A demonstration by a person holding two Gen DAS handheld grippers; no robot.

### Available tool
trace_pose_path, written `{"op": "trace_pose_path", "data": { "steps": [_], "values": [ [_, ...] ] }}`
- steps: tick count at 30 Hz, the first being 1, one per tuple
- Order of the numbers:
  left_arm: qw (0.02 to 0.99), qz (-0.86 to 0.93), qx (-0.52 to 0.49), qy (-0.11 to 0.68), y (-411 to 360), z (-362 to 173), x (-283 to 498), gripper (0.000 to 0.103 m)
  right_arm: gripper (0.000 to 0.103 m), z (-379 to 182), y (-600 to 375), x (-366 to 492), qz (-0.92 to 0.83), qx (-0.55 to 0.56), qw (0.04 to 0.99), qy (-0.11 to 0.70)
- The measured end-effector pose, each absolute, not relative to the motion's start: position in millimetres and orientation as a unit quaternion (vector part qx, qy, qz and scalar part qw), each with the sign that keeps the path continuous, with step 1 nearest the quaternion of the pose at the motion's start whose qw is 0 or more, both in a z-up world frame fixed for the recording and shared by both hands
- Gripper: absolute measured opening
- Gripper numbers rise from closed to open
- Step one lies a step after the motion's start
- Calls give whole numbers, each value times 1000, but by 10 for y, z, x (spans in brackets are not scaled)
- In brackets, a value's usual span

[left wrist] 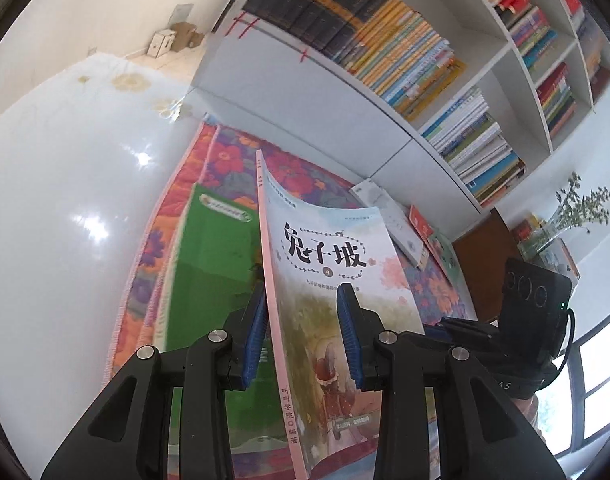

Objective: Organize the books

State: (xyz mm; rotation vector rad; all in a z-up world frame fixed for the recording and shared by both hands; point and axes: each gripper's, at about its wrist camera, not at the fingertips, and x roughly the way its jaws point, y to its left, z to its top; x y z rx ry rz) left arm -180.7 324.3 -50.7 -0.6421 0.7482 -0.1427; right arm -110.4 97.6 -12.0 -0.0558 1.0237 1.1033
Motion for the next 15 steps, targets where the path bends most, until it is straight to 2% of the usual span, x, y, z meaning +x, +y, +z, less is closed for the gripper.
{"op": "trace_pose_path", "data": {
  "steps": [15],
  "values": [
    [866,-39,-290,405,3384,-945,-1800,31,19,-542,1221,-1033,475,-31,709,521]
  ]
}}
